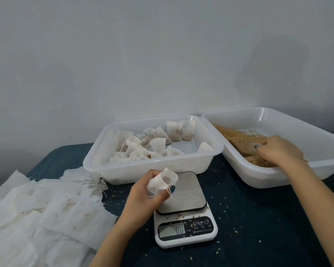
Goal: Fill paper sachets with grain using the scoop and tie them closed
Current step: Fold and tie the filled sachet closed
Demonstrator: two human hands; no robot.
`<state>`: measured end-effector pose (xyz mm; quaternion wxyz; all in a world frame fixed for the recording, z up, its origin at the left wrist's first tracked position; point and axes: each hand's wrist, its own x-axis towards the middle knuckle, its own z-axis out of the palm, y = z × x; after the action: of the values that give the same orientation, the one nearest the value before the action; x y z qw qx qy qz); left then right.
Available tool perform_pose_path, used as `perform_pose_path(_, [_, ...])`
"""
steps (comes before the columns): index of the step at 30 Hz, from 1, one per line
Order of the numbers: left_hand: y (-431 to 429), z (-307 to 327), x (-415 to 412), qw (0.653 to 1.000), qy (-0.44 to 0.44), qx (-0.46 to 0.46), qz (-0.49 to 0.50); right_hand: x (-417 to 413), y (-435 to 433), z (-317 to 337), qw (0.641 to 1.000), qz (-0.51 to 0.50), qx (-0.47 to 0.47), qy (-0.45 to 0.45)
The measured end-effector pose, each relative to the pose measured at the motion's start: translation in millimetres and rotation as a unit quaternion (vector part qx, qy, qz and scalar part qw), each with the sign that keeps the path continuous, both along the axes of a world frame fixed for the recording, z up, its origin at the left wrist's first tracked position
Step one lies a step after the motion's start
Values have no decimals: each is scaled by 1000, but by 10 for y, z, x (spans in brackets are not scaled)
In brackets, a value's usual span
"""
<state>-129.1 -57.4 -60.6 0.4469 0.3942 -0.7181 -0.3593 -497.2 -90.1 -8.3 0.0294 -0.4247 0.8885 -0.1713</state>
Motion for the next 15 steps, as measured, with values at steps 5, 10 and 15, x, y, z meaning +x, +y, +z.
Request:
perform_pose_path(5, [-10,-14,10,1000,-5,10,-9,52,10,2,999,-18,-26,27])
perform_pose_path(10, [-30,-29,27,1000,-9,7,-5,132,52,53,994,-34,-2,100])
perform_pose_path(15, [-41,-42,40,1000,-13,8,-4,171,129,121,990,-42,-8,133])
